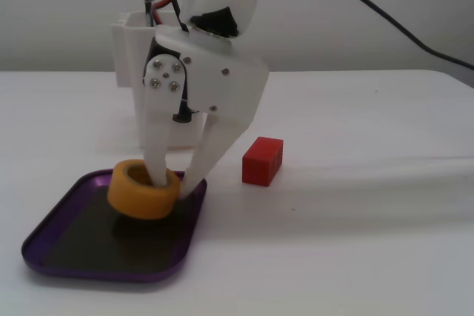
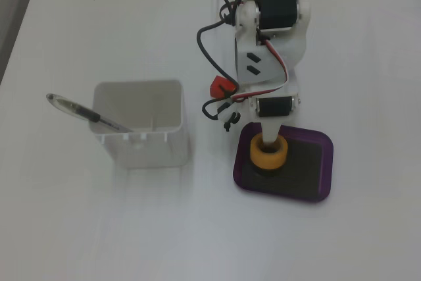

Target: Remove the yellow tape from the box.

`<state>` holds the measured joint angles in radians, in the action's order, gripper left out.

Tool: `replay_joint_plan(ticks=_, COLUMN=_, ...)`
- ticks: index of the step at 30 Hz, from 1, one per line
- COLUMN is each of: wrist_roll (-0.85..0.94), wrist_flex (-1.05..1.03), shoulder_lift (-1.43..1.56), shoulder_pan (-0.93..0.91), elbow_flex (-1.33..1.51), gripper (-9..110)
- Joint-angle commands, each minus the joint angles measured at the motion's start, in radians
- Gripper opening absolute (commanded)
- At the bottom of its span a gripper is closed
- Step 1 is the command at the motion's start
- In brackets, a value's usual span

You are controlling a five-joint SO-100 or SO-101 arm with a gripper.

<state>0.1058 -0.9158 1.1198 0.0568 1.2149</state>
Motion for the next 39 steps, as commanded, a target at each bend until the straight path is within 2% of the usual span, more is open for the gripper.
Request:
replay_joint_plan(ticks=1, wrist_roll=-0.002, wrist_flex=0.0, shoulder_lift=0.035, shoulder_pan=0.002, elbow_flex=-0.048, gripper=-1)
replay_joint_plan(ticks=10, wrist_roll=-0.003, wrist_flex=-0.27, shoulder_lift=0.31, shoulder_pan=0.014, elbow_flex=-0.196, gripper=-1)
replay_joint_plan(ticks=17, wrist_roll=-0.005, wrist_flex=-0.365, shoulder_lift=0.545, shoulder_pan=0.017, elbow_flex=-0.043, gripper=-1)
replay_joint_plan(ticks=21, wrist_roll=-0.005, wrist_flex=-0.333, shoulder_lift=0.655, shoulder_pan=0.017, elbow_flex=0.204, gripper=-1)
replay_joint_plan(ticks=28, wrist_roll=0.002, wrist_flex=-0.094, shoulder_lift=0.825, shoulder_pan=0.028, elbow_flex=0.584, gripper=-1)
replay_joint_plan(ticks=39, wrist_roll=-0.003, wrist_flex=0.014, shoulder_lift=0.775, shoulder_pan=0.112, elbow_flex=0.657, gripper=-1)
